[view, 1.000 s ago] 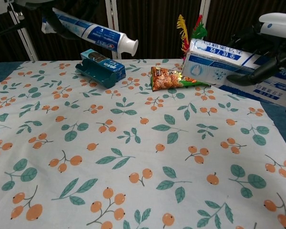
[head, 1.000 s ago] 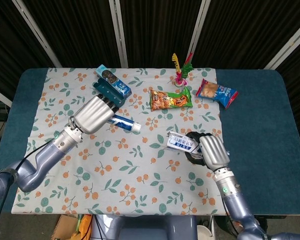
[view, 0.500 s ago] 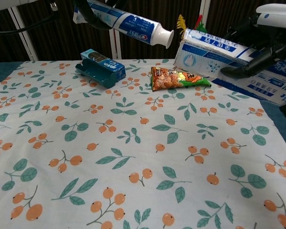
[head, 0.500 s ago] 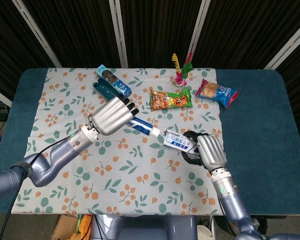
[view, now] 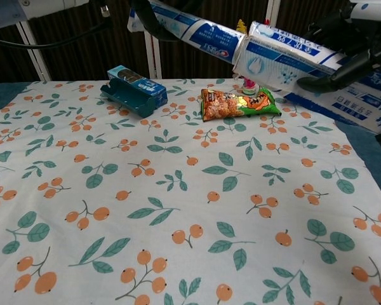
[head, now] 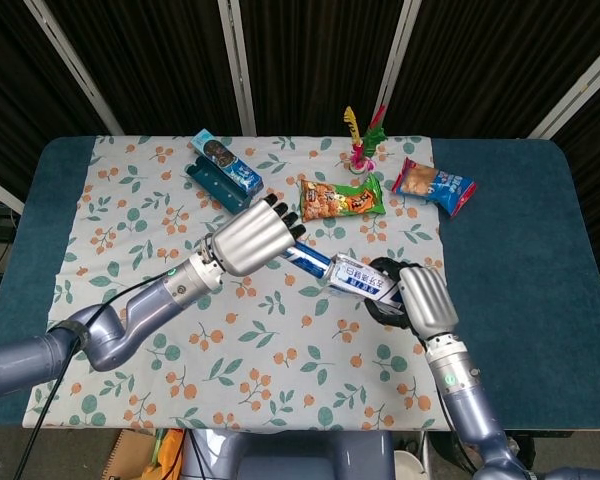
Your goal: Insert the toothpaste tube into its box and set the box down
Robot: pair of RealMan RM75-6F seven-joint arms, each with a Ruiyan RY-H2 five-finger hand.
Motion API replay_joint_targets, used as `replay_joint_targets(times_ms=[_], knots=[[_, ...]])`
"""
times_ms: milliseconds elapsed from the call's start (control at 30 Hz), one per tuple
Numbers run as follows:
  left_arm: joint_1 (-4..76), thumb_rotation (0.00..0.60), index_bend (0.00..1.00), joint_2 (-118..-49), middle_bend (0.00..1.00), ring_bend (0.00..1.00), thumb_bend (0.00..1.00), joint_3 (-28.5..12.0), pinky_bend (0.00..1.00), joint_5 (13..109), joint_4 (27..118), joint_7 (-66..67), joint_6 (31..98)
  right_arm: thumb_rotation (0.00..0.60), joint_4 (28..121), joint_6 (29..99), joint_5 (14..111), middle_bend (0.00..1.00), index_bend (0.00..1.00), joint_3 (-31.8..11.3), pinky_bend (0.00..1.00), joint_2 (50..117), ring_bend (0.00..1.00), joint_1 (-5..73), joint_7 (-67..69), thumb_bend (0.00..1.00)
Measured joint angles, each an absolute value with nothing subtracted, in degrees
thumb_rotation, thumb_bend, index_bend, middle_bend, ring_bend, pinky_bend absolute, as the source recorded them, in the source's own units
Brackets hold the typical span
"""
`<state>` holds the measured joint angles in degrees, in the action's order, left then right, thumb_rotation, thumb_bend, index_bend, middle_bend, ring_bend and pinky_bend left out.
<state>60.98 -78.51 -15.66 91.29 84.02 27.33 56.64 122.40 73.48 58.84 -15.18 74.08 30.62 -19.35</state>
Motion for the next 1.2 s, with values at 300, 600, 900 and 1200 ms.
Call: replay_joint_targets(times_ms=[300,600,900,1200], knots=[[64.67,0.600,0.61,-80.69,0.60,0.51,0.36,-16.49,0.58,95.35,80.10,27.83,58.39,0.600,122.84,74.37,58.93,0.58,0.55,-16.52,0.42,73.72,0.49,29.46,-14.06,0.42],[69.00,0.600,0.47,-82.80,0.44,0.35,0.15,-17.86,0.45,98.77,76.26,27.79,60.15,0.600,125.20,76.60,58.34,0.58,0.55,-19.50,0.42,74.20,0.49,27.78,-5.89,0.42],[71.70,0.600,0.40,-84.94,0.37,0.30,0.03,-20.36,0.41,98.90,74.56,29.39,62.83,0.600,129.27,81.08,59.27,0.58,0.55,-21.14,0.42,76.51,0.49,24.62,2.15,0.42],[73.60,0.600,0.36,-84.51,0.33,0.28,0.00,-22.54,0.40,97.98,74.37,30.75,63.71,0.600,132.58,82.47,60.73,0.58,0.55,-19.98,0.42,77.77,0.49,21.36,8.59,0.42]])
